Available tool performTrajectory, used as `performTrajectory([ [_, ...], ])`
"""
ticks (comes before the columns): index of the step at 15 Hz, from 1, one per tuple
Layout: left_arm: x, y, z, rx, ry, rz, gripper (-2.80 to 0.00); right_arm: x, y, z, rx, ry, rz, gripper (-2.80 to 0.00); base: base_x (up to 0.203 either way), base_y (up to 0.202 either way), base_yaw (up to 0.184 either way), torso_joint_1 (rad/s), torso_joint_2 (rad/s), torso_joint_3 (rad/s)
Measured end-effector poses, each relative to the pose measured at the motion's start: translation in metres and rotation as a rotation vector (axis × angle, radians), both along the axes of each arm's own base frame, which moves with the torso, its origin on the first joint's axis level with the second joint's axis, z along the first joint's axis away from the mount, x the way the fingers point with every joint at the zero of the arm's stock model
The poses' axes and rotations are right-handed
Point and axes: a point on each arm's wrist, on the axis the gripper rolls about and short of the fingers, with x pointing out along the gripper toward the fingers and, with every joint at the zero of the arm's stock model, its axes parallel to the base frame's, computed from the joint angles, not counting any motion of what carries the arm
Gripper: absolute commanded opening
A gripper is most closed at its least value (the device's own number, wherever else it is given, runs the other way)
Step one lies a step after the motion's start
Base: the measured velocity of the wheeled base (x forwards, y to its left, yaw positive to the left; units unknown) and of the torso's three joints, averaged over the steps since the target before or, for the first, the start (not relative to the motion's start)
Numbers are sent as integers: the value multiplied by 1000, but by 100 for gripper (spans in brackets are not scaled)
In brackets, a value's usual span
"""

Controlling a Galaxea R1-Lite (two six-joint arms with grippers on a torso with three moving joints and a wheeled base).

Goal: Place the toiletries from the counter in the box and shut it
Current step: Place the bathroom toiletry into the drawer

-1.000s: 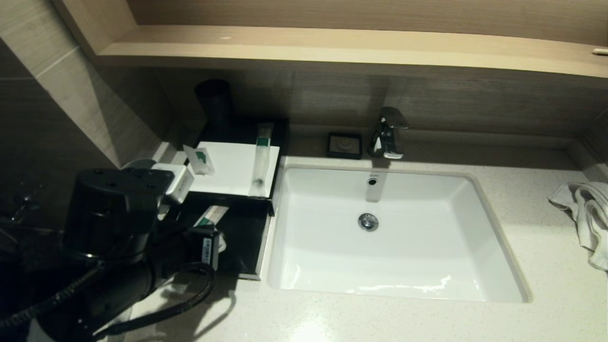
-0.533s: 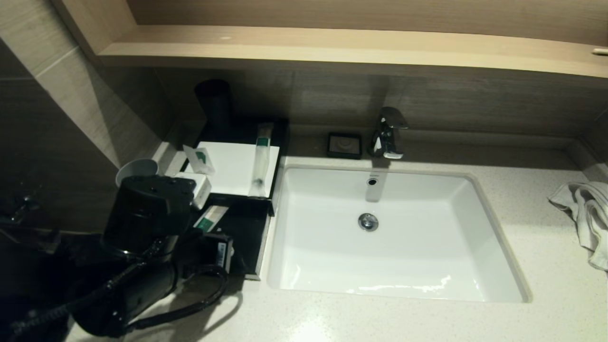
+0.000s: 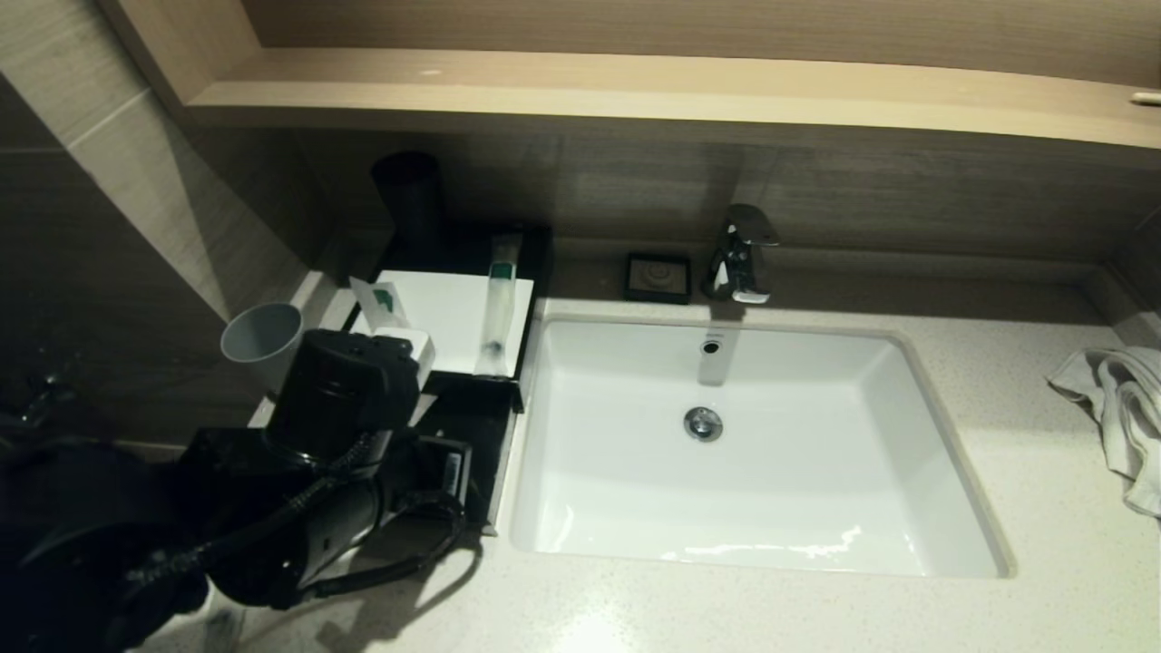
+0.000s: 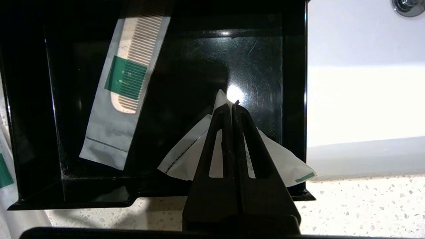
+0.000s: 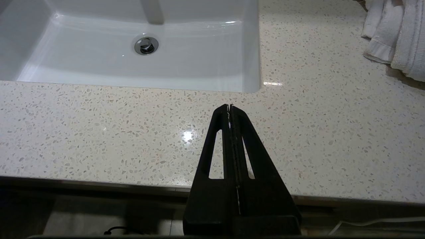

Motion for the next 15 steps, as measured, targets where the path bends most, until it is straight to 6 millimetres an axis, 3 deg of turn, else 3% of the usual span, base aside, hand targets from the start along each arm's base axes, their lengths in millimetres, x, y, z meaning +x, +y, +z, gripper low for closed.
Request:
performTrajectory([
  [15, 21, -16, 2, 11, 1, 0, -280, 0, 0, 0, 0, 0, 0, -280, 0, 0, 0, 0, 0, 0],
])
